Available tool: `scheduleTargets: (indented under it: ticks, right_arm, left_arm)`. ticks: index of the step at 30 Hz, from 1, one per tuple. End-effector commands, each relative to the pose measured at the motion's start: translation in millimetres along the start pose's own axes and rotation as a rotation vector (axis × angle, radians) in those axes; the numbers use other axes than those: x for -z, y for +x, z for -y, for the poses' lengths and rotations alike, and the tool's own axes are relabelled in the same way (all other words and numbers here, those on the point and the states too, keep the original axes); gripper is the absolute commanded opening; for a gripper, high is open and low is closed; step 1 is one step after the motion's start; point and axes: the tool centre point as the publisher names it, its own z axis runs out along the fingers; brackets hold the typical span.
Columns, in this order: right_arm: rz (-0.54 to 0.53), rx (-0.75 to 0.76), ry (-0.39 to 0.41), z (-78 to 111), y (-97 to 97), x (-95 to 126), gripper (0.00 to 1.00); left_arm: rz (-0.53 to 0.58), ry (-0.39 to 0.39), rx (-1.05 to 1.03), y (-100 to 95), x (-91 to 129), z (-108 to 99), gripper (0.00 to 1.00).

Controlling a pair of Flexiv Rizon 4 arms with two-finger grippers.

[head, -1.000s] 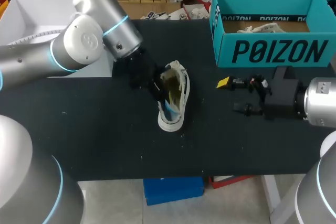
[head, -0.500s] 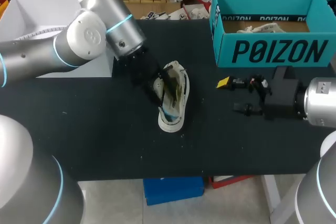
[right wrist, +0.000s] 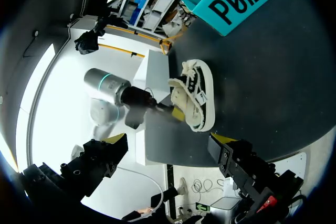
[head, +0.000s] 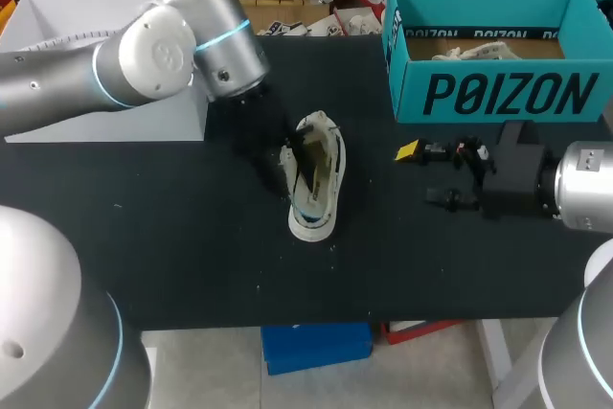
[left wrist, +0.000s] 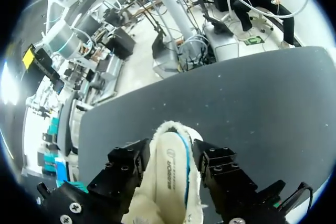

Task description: Take the shoe out of the shoebox, open the shoe tongue, remove and reinsert the insole, then place the shoe into the shoebox

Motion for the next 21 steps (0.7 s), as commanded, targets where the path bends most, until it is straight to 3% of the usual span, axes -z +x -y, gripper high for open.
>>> scheduleTargets:
  ticks: [1, 21]
  right_arm:
    - [0.001, 0.000, 0.000, 0.0, 0.4, -1, 1.00]
    - [0.001, 0.000, 0.000, 0.0, 0.4, -1, 1.00]
  left_arm:
    - [-0.065, 0.001, 0.009, -4.3, -4, -5, 0.00]
    - [-0.138, 0.017, 0.039, 4.9, -26, -15, 0.00]
